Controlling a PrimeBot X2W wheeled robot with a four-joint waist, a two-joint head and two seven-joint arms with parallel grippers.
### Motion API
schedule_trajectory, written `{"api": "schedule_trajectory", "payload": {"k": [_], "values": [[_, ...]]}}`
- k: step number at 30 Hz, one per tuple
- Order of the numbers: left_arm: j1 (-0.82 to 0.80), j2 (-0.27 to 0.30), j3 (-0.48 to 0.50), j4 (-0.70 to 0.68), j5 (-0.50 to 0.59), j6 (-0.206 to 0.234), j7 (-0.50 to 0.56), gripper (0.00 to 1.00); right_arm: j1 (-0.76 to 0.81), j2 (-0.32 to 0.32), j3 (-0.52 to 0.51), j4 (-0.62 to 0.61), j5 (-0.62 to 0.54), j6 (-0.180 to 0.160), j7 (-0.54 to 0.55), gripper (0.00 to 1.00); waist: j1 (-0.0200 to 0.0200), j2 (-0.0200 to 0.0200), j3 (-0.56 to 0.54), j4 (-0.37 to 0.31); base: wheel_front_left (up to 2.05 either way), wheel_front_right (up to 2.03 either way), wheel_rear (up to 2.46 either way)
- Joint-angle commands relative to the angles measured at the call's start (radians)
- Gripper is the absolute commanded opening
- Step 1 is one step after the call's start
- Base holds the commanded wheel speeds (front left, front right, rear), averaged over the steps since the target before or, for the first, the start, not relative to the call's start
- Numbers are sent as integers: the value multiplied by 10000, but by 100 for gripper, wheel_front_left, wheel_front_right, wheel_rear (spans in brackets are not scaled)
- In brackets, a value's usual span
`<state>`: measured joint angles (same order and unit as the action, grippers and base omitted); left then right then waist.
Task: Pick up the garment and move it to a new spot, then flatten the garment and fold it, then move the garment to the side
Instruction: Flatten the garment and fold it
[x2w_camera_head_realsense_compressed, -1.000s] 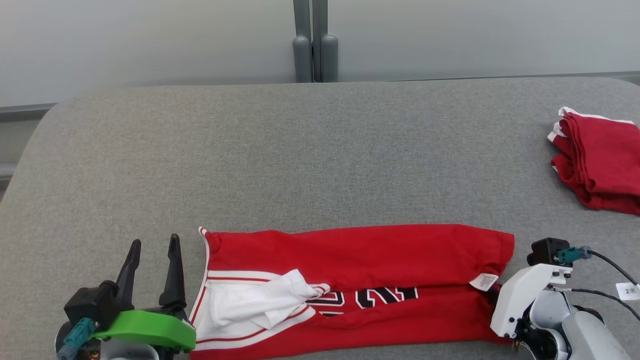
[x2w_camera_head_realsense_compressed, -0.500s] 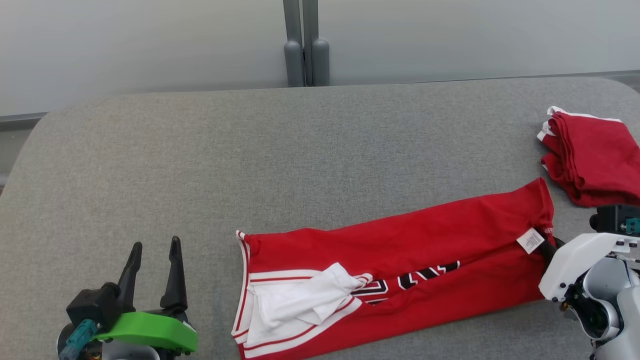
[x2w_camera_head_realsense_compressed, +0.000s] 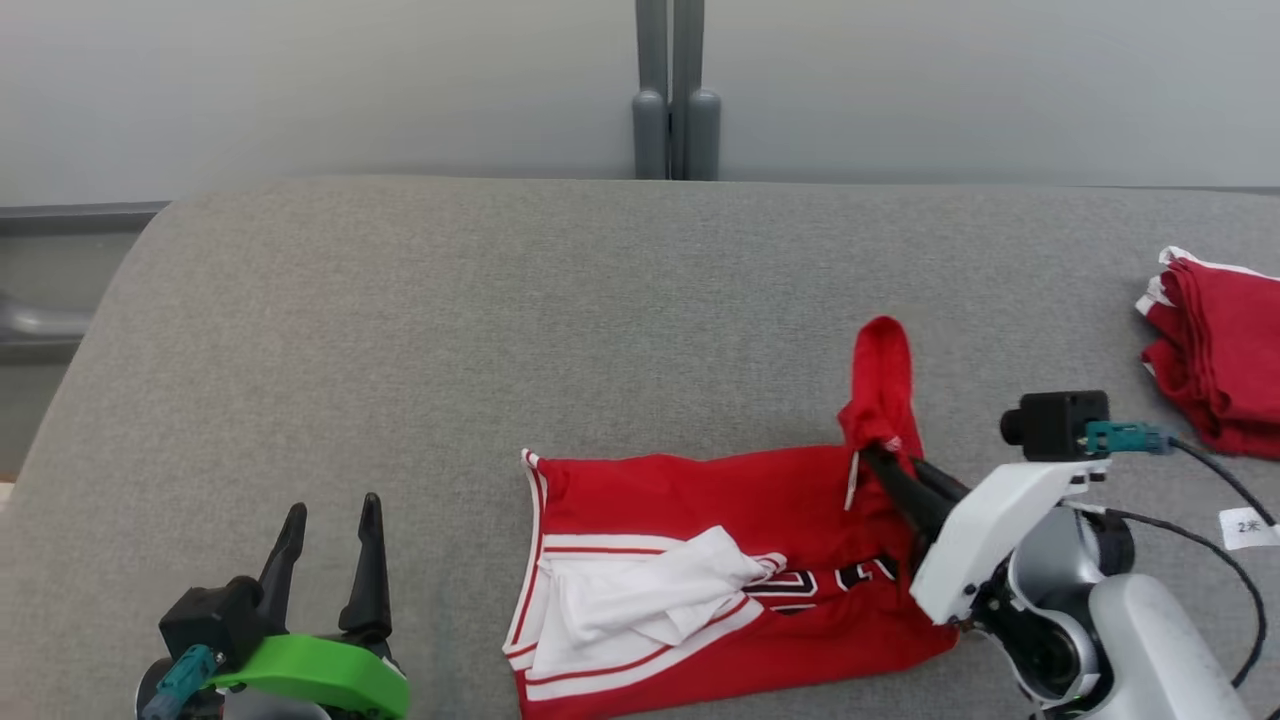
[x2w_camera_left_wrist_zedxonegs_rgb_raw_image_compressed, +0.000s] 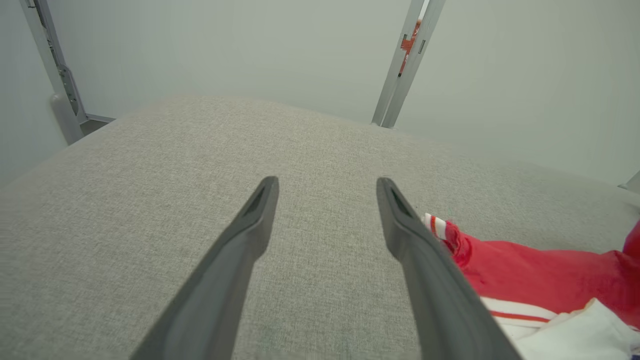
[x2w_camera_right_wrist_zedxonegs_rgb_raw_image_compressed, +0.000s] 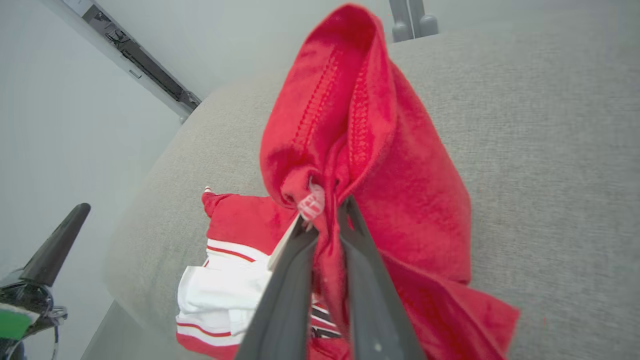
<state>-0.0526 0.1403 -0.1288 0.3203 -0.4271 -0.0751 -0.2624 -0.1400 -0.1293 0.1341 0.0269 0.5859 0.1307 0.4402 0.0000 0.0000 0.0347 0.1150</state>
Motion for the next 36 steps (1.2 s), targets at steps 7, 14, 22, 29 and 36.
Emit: {"api": "schedule_trajectory", "payload": {"k": [7,14,22,29,36], "values": [[-393,-62,-177,239,49,-97,-23,100,-312,475,1300,472,410,-2,-190,0,0,0,253,1527,0,0,0],[-647,-123,-265,408,12,-156,-25,100,-1004,686,2040,2013,389,-2,-802,0,0,0,516,2400,0,0,0],[-792,-157,-179,536,-8,-211,-26,100,-1732,766,2833,3904,696,-2,-1415,79,0,0,747,2666,0,0,0],[-740,-100,-74,566,50,-190,-27,100,-2163,778,3527,4032,1452,-2,-2290,100,0,0,568,2179,0,0,0],[-504,-93,42,527,66,-166,-26,100,-2132,-158,3083,2648,2020,-2,-3080,100,0,0,298,1562,0,0,0]]}}
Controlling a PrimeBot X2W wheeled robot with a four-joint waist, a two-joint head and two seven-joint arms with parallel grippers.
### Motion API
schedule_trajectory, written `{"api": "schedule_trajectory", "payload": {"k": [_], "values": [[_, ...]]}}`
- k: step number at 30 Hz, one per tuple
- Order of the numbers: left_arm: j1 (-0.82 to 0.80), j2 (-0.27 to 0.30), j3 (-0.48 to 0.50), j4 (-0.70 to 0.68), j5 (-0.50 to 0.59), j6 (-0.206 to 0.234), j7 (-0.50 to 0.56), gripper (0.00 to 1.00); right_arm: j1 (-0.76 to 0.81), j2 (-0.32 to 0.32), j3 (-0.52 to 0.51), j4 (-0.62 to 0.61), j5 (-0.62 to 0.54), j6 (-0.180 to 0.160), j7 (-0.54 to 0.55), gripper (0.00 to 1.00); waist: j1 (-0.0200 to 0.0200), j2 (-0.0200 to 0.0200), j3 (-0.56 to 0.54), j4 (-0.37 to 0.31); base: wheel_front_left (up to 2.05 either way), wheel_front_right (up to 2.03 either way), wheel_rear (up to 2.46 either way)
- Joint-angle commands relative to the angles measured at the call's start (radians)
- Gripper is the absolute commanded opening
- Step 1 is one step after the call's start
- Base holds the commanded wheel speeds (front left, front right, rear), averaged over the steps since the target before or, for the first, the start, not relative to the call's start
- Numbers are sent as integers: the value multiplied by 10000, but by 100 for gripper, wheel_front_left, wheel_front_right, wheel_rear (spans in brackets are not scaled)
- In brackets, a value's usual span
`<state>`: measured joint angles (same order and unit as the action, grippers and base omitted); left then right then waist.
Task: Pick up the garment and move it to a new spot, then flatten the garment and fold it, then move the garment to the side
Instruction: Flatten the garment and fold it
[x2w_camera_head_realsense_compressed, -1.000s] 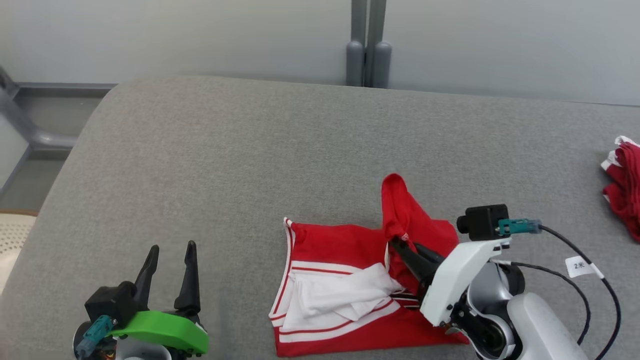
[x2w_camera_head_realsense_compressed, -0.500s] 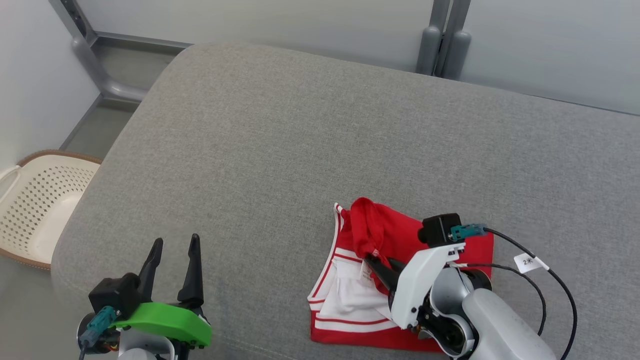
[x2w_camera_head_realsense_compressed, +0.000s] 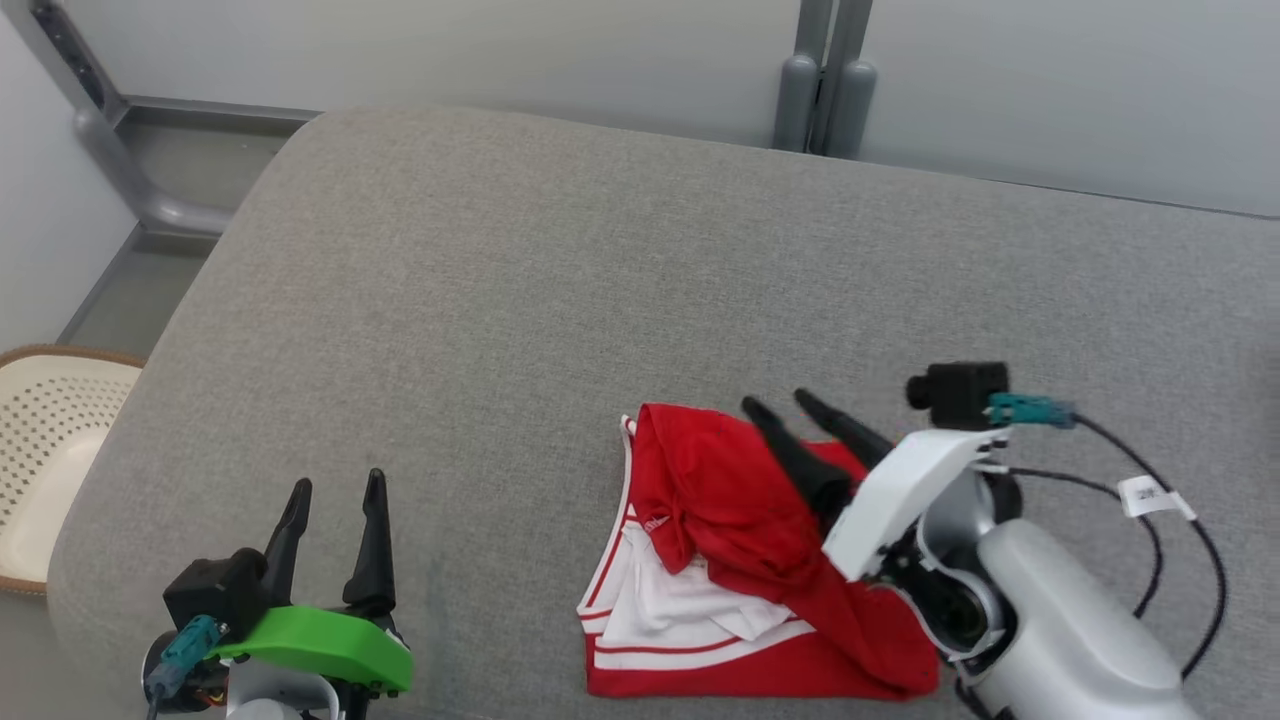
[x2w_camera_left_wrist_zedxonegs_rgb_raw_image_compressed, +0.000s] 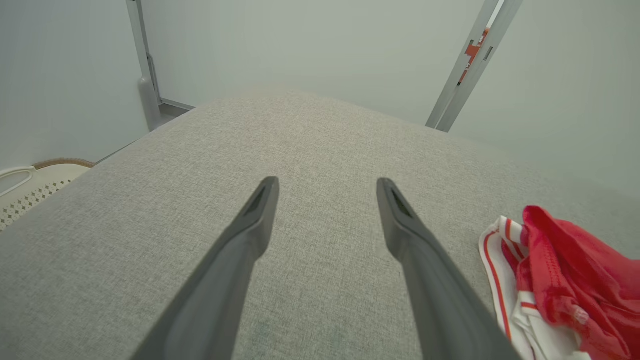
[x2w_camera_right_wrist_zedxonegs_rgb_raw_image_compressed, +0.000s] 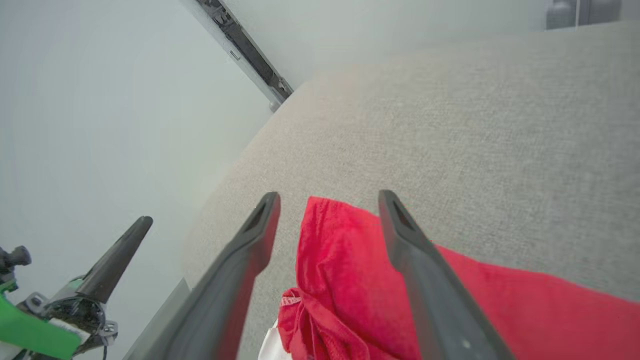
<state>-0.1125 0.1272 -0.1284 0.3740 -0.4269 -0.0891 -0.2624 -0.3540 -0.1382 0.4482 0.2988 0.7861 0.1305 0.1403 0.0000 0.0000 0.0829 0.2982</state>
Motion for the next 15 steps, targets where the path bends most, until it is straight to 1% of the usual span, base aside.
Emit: {"api": "schedule_trajectory", "payload": {"k": [1,5,9,12,15], "values": [[137,34,62,-28,74,-13,-27,100,48,-334,-309,-266,-43,0,-231,100,0,0,-223,-349,0,0,0],[224,16,116,-159,108,-4,-27,100,392,-1203,-1371,-738,-392,0,-680,100,0,0,-322,-543,0,0,0],[304,-63,124,-287,167,-16,-28,100,834,-1830,-2267,-613,-1046,0,-1009,100,0,0,-363,-593,0,0,0],[345,-89,117,-305,198,-36,-28,100,1085,-1858,-2543,-352,-1371,0,-1028,100,0,0,-378,-572,0,0,0],[335,-118,94,-295,213,-68,-28,100,1231,-1674,-2514,-73,-1554,0,-927,100,0,0,-367,-500,0,0,0]]}}
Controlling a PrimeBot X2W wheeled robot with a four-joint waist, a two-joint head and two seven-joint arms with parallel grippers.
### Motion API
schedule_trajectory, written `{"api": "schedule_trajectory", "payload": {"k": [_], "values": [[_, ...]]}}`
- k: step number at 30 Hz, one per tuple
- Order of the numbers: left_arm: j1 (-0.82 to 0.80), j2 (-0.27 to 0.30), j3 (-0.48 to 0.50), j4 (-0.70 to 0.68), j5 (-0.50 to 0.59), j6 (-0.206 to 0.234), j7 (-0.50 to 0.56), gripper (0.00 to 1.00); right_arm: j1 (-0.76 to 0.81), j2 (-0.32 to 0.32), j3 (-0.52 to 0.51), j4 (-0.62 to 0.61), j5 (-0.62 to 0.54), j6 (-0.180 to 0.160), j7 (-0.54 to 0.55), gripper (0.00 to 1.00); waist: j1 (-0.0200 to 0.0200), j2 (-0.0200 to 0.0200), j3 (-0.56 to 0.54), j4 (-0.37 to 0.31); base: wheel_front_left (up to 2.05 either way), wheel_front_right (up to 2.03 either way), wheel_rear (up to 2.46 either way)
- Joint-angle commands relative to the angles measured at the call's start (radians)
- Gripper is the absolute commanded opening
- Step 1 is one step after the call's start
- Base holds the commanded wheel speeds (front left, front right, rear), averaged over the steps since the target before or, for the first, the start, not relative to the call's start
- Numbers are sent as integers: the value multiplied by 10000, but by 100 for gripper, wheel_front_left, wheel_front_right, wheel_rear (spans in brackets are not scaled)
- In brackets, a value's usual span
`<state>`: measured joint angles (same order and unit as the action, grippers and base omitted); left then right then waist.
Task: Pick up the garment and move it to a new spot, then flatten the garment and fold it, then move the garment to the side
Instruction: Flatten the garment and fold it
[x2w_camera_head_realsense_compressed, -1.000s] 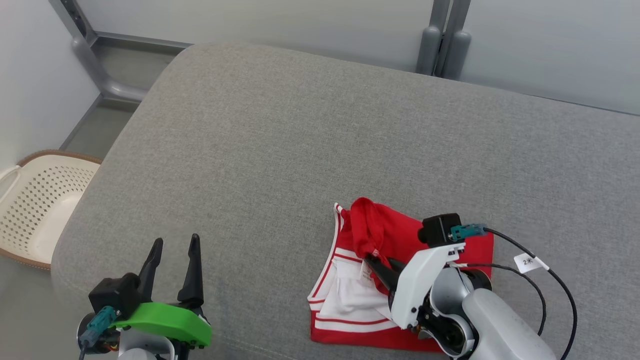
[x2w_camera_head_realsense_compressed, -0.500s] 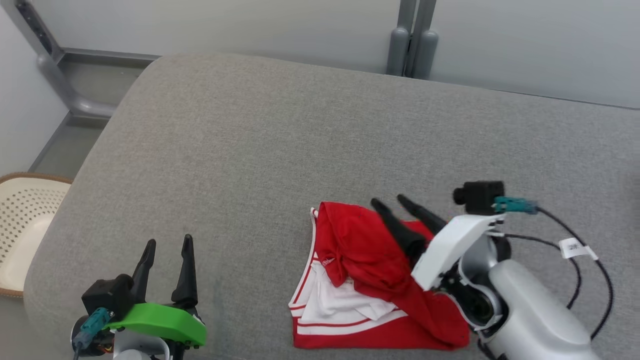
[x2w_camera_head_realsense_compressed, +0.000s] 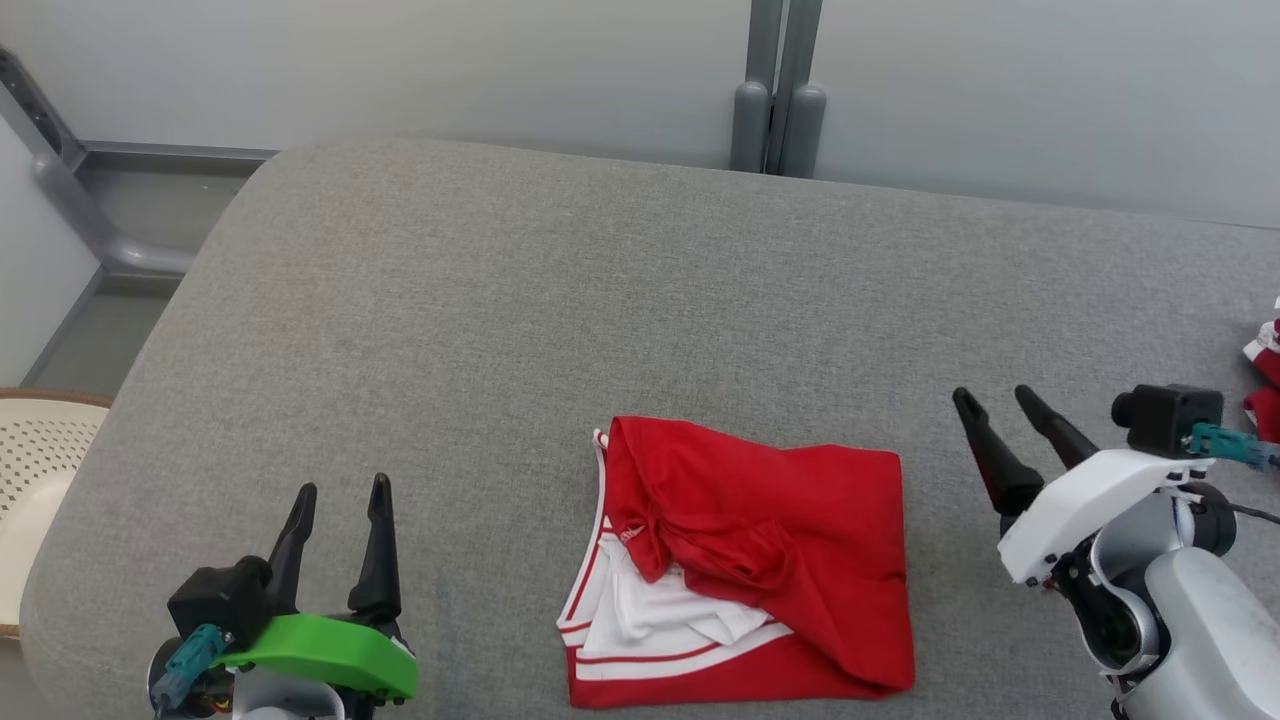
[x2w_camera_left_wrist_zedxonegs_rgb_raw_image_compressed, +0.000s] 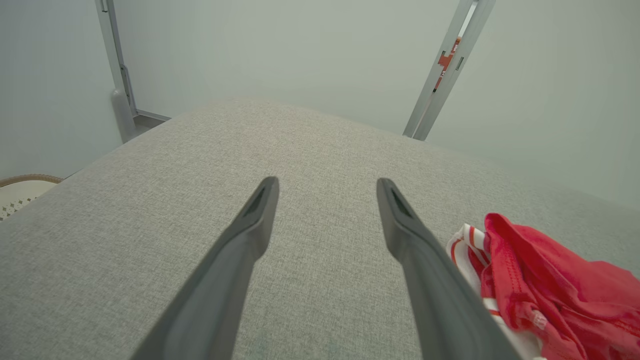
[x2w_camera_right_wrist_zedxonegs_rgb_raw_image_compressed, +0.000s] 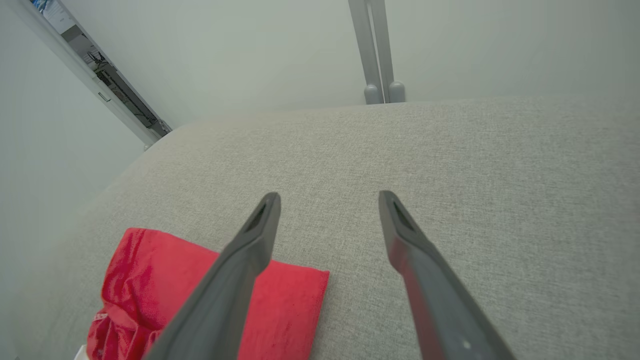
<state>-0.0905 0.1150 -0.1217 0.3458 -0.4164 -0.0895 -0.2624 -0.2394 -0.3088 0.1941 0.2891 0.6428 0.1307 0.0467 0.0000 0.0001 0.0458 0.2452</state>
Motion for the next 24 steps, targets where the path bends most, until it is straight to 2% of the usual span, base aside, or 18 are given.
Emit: {"api": "schedule_trajectory", "payload": {"k": [1,3,4,6,7,14,19,24], "values": [[108,11,16,0,114,-75,-28,100,103,51,73,129,-172,-2,62,100,0,-1,6,62,0,0,0],[52,40,6,37,111,-82,-28,100,83,211,280,400,-208,-2,206,100,0,-1,19,172,0,0,0],[25,47,-4,43,111,-78,-28,100,74,273,392,524,-201,-2,262,76,0,-1,24,222,0,0,0],[-19,53,-9,65,111,-95,-26,100,89,387,746,823,-88,-2,430,6,0,-1,32,343,0,0,0],[-41,50,-21,81,111,-106,-26,100,105,371,913,989,-86,-2,513,0,0,-1,42,412,0,0,0],[-41,79,14,157,87,-93,-28,100,195,717,2597,1627,497,-2,1126,0,0,-1,126,864,0,0,0],[-55,78,24,212,74,-119,-28,100,347,1045,4120,1367,1100,-2,1452,0,0,-1,133,984,0,0,0],[-34,56,76,191,83,-79,-28,100,169,1242,5396,1078,1560,-2,1320,0,0,-1,111,883,0,0,0]]}}
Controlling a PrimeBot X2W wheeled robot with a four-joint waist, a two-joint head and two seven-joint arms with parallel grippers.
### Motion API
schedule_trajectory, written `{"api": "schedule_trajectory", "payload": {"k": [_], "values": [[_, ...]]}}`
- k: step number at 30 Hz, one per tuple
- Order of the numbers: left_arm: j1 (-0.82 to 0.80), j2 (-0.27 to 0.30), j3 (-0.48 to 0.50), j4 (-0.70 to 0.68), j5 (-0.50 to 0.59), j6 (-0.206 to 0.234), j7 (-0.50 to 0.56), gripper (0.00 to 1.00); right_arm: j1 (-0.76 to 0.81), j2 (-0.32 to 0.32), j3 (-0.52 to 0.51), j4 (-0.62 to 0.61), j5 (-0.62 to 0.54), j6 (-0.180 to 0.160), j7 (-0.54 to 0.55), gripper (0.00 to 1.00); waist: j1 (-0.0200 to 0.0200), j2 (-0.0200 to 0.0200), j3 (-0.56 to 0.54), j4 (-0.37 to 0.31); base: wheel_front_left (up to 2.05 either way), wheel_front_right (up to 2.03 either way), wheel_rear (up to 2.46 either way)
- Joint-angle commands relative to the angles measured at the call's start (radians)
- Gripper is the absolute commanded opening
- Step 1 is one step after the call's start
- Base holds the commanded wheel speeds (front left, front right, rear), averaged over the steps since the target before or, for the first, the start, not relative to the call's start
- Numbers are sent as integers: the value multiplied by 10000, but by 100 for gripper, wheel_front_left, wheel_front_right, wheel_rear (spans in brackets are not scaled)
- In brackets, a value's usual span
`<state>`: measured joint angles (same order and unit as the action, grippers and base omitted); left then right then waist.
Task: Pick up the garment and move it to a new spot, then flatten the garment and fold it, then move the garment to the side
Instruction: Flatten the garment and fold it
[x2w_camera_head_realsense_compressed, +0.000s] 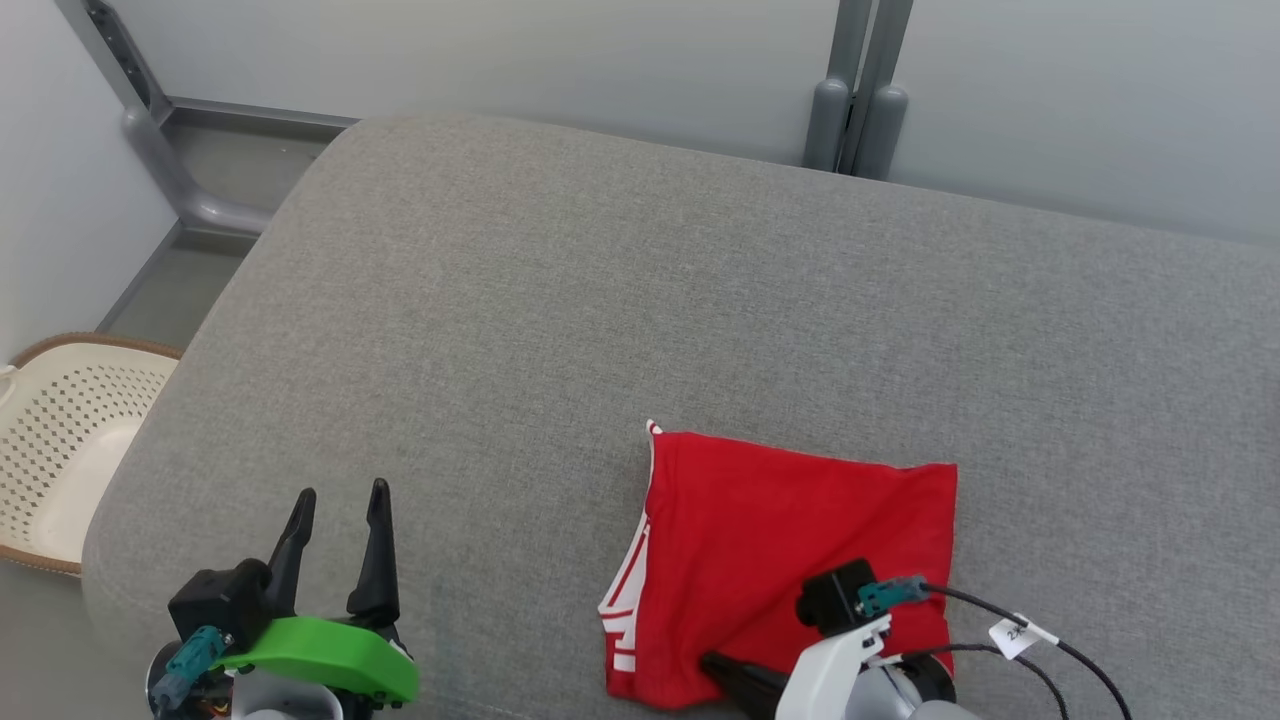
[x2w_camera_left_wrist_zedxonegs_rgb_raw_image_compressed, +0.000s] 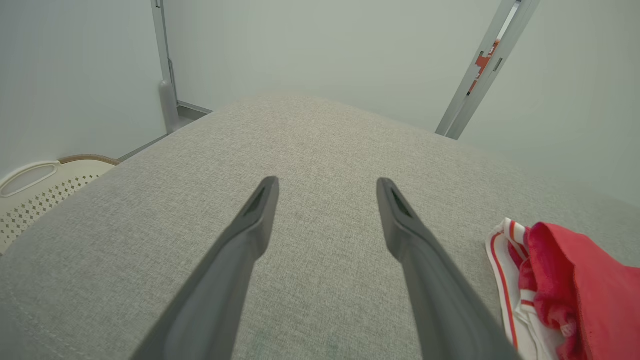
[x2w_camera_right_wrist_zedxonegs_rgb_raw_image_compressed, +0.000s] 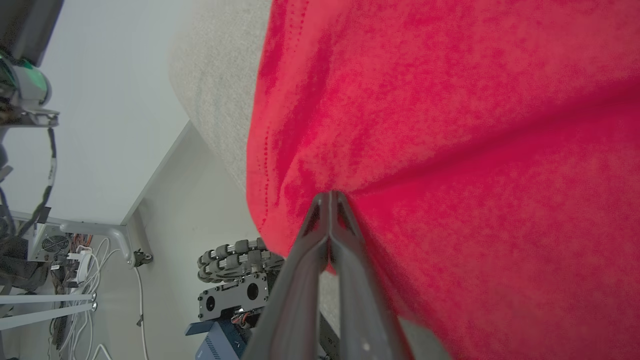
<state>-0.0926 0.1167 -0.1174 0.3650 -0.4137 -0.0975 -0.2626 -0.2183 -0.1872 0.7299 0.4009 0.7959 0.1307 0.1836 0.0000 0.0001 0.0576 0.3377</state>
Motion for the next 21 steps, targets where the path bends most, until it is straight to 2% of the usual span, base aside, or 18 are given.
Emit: {"api": "schedule_trajectory", "payload": {"k": [1,6,9,18,19,20,21], "values": [[-18,22,18,10,66,-3,-26,100,-112,11,273,-19,146,-2,-113,0,0,-1,-12,-81,0,0,0],[8,42,95,-33,94,8,-26,100,-555,-160,861,-30,332,-2,-918,0,0,-1,-61,-362,0,0,0],[61,23,142,-161,132,20,-25,100,-924,-471,907,-273,322,-2,-1833,0,0,-1,-63,-593,0,0,0],[224,-54,443,-637,252,35,-26,100,-1621,-1552,205,-898,65,-2,-3732,0,0,-1,-166,-1565,0,0,0],[226,-57,499,-739,293,31,-25,100,-1654,-1657,41,-953,0,-2,-3841,16,0,-1,-189,-1712,0,0,0],[247,-65,531,-830,326,26,-25,100,-1660,-1738,-123,-986,-14,-2,-3912,24,0,-1,-215,-1826,0,0,0],[294,-72,594,-909,376,19,-25,100,-1675,-1810,-350,-1045,-73,-2,-4014,38,0,-1,-256,-1978,0,0,0]]}}
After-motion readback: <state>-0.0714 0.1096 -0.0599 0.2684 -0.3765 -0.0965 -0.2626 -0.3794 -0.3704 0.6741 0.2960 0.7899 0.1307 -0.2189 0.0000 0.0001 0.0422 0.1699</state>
